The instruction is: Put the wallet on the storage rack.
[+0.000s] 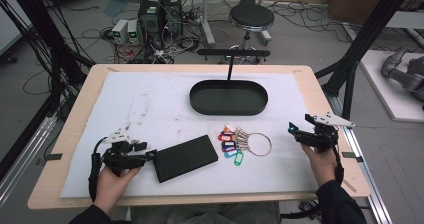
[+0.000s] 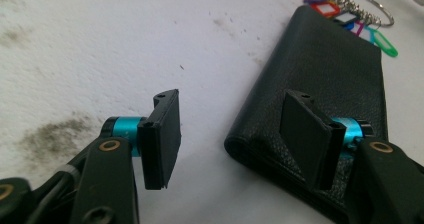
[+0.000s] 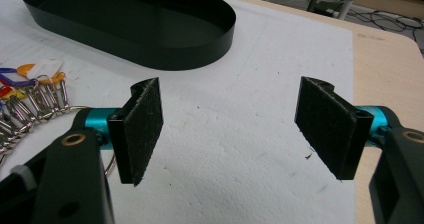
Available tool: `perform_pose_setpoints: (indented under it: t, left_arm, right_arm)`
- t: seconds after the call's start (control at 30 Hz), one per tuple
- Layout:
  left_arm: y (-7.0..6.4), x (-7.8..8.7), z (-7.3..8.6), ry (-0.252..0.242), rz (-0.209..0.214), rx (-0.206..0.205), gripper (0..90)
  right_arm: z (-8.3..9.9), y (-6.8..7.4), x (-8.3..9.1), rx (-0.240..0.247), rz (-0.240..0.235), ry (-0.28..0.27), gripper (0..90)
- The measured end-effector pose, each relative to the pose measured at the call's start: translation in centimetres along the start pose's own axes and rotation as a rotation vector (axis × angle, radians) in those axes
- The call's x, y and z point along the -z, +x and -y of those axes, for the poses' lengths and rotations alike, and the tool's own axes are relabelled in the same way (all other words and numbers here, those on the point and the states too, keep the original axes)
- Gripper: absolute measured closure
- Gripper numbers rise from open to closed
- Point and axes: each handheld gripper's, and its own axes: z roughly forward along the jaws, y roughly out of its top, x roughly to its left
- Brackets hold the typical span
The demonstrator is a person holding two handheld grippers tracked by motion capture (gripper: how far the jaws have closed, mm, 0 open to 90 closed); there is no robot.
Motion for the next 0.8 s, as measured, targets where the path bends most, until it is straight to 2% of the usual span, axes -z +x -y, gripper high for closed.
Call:
perform_pose_setpoints:
  t: [0.27,0.47,0.5,0.53,0.57,0.8]
  left_arm:
    - [0.19,-0.6,0.14,0.05,0.036,0.058,42.2]
    - [-0.05,-0.7,0.12,0.059,0.043,0.057,42.4]
    - [-0.08,-0.75,0.14,0.067,0.074,0.072,45.0]
    - [-0.08,-0.75,0.14,0.067,0.074,0.072,52.9]
    - [-0.24,-0.8,0.28,0.061,0.099,0.083,56.2]
    - [-0.44,-0.46,0.39,0.032,0.078,0.066,64.9]
  right_arm:
    - [0.06,-0.07,-0.04,0.006,-0.005,0.006,27.6]
    - [0.01,0.07,-0.14,0.01,-0.005,0.008,27.6]
    - [0.01,0.07,-0.18,0.015,-0.006,0.006,27.6]
    - [0.01,0.07,-0.18,0.015,-0.006,0.006,27.6]
    - [-0.01,0.11,-0.27,0.021,-0.004,0.006,27.6]
    - [-0.15,0.25,-0.44,0.028,0.0,0.007,27.6]
